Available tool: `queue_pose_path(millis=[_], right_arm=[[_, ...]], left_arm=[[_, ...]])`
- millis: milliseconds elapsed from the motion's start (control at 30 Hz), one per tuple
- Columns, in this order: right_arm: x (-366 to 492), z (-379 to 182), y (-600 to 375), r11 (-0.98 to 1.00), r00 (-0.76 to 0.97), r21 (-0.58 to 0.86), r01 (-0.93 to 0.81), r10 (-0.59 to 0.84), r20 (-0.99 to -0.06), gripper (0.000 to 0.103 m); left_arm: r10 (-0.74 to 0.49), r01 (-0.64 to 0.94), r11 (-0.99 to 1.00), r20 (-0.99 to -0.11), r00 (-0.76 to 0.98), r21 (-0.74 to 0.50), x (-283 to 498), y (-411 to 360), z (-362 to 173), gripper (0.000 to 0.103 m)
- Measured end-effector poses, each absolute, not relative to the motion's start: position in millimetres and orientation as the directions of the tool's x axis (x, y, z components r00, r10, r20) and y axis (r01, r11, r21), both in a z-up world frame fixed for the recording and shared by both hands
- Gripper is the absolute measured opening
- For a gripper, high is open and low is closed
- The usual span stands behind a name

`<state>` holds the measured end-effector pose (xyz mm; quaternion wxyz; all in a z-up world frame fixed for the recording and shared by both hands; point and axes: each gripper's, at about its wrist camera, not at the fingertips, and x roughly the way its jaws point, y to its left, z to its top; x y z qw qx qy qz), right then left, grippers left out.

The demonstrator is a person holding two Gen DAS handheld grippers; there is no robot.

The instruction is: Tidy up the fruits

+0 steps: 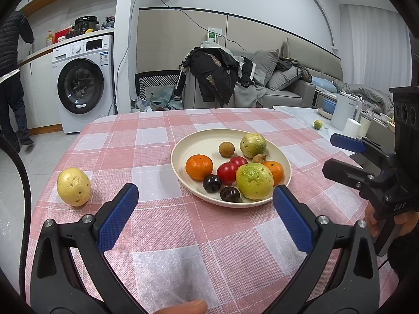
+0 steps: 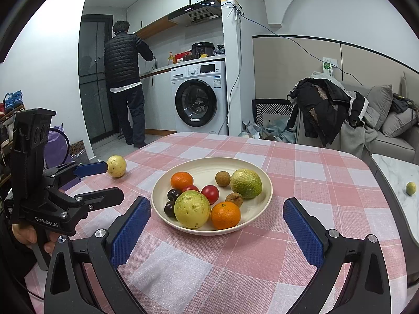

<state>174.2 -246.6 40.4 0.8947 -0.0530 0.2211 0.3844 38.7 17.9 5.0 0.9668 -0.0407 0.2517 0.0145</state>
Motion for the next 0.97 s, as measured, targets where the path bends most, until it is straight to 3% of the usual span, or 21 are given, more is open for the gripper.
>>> queue_pose_path(millis=[967], right_arm=[[174.2,40.7,-246.8,0.699,0.606,0.075,-0.711,0.664,-0.437,0.103]], left_arm=[[0.008,-0.051,0.996,-0.481,0.877,-0.077,38.4,17.2,5.2,0.102]])
